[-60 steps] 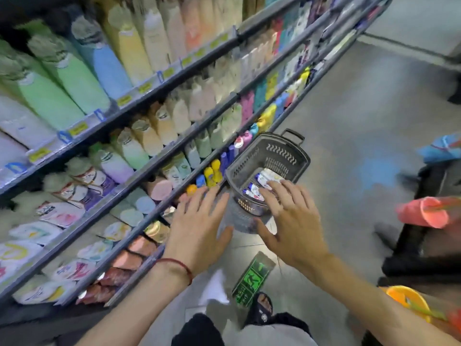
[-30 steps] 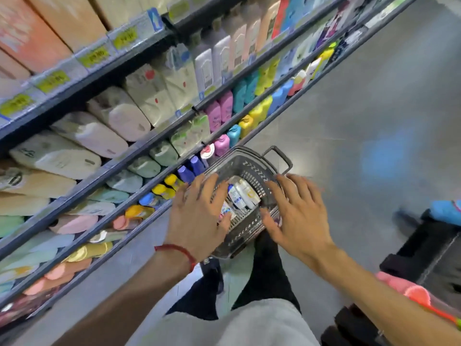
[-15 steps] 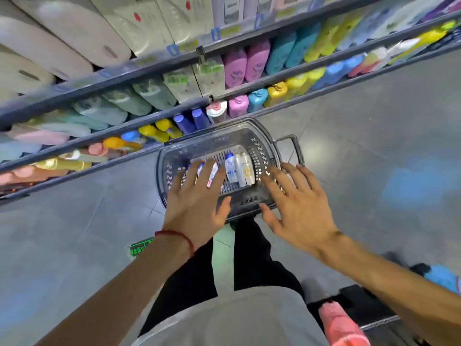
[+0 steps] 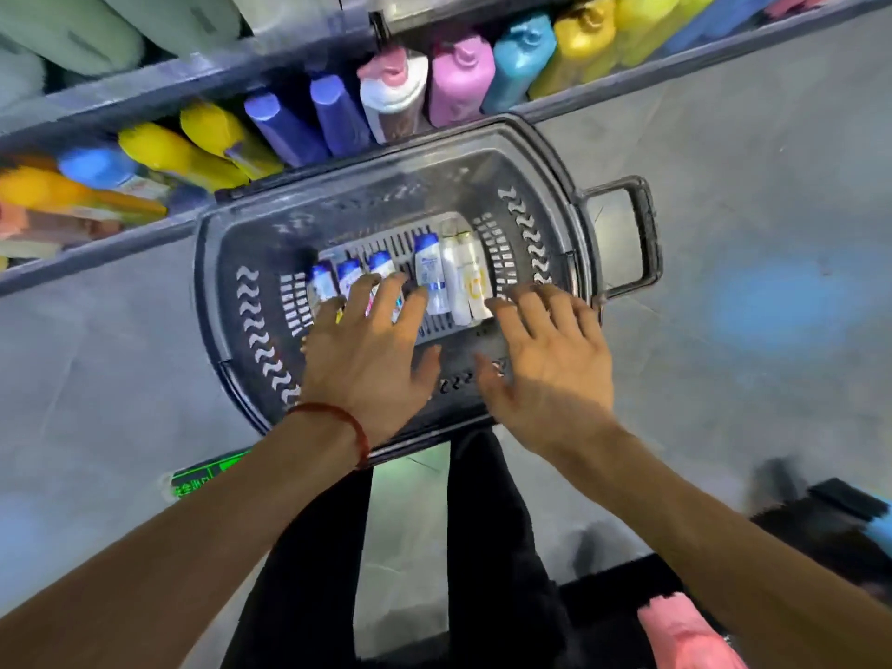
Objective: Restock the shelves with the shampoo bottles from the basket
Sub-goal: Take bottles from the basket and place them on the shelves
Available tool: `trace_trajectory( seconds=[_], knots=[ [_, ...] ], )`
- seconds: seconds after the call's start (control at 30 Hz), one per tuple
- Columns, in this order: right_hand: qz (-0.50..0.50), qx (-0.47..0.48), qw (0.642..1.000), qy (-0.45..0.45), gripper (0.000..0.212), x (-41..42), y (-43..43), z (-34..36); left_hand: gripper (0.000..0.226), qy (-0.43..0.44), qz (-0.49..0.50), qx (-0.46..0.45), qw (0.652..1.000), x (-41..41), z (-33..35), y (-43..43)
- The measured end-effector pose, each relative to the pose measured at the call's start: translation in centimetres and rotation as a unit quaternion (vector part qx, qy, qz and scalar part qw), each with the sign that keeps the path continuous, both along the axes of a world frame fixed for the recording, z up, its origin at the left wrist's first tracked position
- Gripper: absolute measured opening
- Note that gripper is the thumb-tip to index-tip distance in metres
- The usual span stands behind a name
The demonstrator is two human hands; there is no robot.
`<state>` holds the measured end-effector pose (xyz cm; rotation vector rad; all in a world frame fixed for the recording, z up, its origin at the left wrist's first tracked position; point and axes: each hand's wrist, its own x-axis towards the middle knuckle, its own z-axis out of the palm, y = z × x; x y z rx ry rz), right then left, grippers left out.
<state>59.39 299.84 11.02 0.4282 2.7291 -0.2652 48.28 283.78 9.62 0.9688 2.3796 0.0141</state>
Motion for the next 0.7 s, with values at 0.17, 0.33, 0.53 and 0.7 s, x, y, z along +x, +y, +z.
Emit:
trace_trajectory(
  seconds=[0.17, 0.33, 0.53, 0.7],
  knots=[
    [-0.012, 0.014, 1.000, -0.025, 0.052, -1.2, 0.0, -10.4, 0.060, -0.012, 0.004, -0.001, 1.000, -0.1, -10.4, -0.2],
    [-0.064, 0.000, 0.997, -0.047, 0.049, -2.6, 0.6, -21.0, 0.060, -0.026, 0.014, -0.018, 0.999, -0.2, -19.6, -0.4],
    [-0.231, -0.100, 0.960, -0.125, 0.058, -3.9, 2.5, -32.4, 0.058, -0.035, 0.051, -0.018, 0.998, -0.4, -27.1, -1.3],
    [-0.377, -0.209, 0.895, -0.116, 0.050, -3.6, 3.1, -38.3, 0.058, -0.047, 0.076, -0.003, 0.996, 0.0, -30.5, -1.9]
  ],
)
